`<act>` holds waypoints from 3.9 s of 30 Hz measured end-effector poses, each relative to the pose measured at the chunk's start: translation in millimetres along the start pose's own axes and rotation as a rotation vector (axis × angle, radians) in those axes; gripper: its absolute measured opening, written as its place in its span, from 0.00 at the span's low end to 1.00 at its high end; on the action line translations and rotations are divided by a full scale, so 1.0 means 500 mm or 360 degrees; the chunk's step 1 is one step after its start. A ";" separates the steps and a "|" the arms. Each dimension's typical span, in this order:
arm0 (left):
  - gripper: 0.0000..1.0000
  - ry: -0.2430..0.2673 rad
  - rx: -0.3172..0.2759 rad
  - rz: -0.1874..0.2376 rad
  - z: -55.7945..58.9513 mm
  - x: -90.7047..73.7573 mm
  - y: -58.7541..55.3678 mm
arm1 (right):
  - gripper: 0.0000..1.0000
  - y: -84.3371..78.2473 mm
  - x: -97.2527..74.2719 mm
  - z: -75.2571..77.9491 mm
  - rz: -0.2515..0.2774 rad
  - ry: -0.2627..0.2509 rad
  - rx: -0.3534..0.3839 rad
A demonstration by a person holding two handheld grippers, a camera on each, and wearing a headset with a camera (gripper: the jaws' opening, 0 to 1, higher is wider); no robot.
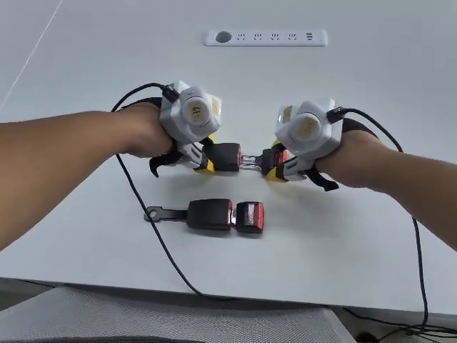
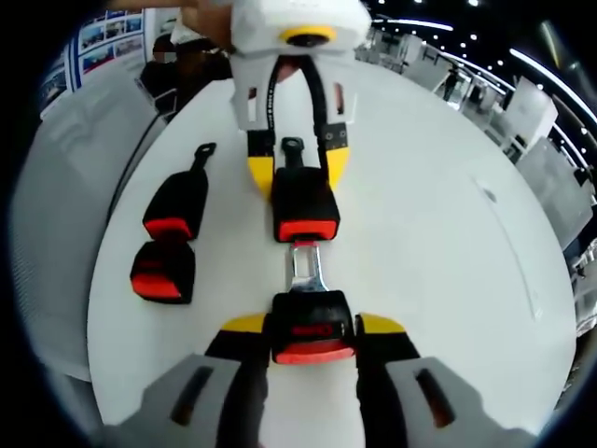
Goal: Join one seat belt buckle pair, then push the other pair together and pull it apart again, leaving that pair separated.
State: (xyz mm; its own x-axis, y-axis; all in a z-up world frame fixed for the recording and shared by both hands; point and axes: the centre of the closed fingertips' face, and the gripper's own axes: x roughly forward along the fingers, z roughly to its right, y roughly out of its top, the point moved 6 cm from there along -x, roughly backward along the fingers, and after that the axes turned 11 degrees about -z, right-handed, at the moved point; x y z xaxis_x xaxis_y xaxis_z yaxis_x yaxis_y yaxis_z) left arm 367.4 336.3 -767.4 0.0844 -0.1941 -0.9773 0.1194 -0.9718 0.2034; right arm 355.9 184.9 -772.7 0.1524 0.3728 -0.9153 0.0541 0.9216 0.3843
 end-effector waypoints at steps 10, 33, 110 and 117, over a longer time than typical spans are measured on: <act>0.33 0.0010 -0.0012 0.0024 -0.001 -0.001 -0.002 | 0.36 -0.082 -0.039 0.003 -0.0055 -0.0049 0.0031; 0.42 0.0171 -0.0226 0.0076 0.000 -0.042 -0.036 | 0.48 -0.138 -0.084 0.000 -0.0096 -0.0161 0.0132; 1.00 0.0535 -0.0879 0.0571 0.285 -0.242 -0.294 | 1.00 -0.203 -0.268 -0.225 0.0338 -0.0419 0.0813; 1.00 0.0555 -0.0909 0.0606 0.292 -0.239 -0.290 | 1.00 -0.190 -0.269 -0.231 0.0340 -0.0415 0.0784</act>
State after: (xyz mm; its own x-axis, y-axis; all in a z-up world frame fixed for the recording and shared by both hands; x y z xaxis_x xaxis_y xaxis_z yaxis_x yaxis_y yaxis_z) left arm 195.4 480.8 -688.6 0.5176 -0.3558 -0.7782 0.5042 -0.6080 0.6133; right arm 216.3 59.4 -700.0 0.4441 0.4480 -0.7759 0.4377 0.6472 0.6242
